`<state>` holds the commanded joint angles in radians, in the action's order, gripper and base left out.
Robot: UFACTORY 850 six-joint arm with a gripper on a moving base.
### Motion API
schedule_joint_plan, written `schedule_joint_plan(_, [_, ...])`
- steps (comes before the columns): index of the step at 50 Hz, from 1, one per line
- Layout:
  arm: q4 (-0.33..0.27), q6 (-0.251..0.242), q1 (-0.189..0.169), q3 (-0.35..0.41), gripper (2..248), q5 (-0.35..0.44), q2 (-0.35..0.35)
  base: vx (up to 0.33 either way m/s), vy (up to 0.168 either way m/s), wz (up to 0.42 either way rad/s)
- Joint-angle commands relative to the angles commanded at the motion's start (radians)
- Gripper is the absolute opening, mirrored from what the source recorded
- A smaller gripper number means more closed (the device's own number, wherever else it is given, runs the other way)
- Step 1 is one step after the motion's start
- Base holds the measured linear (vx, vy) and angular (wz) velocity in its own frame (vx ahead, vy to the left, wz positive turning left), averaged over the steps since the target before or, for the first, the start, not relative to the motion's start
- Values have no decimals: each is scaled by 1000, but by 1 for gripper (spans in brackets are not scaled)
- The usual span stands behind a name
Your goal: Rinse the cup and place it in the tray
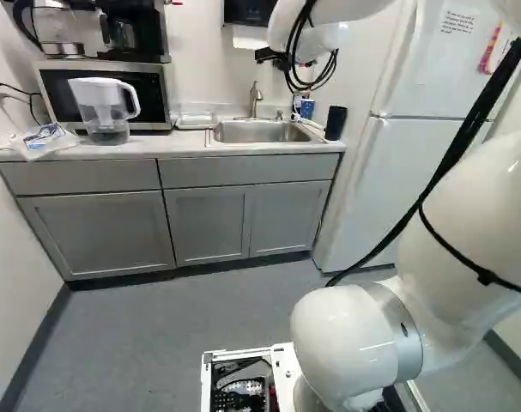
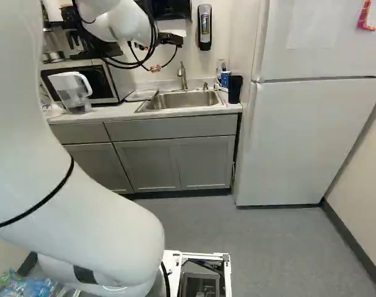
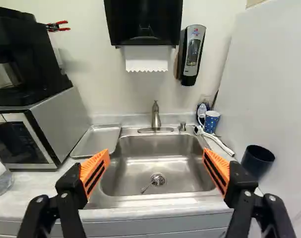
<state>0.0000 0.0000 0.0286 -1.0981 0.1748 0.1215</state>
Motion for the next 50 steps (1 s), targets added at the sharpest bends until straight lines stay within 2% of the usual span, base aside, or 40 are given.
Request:
schedule_joint_plan(29, [0, 0, 0, 0, 247, 0, 0, 4, 0, 0])
schedule_joint_plan(50, [0, 0, 0, 0, 247, 0, 0, 79, 0, -9])
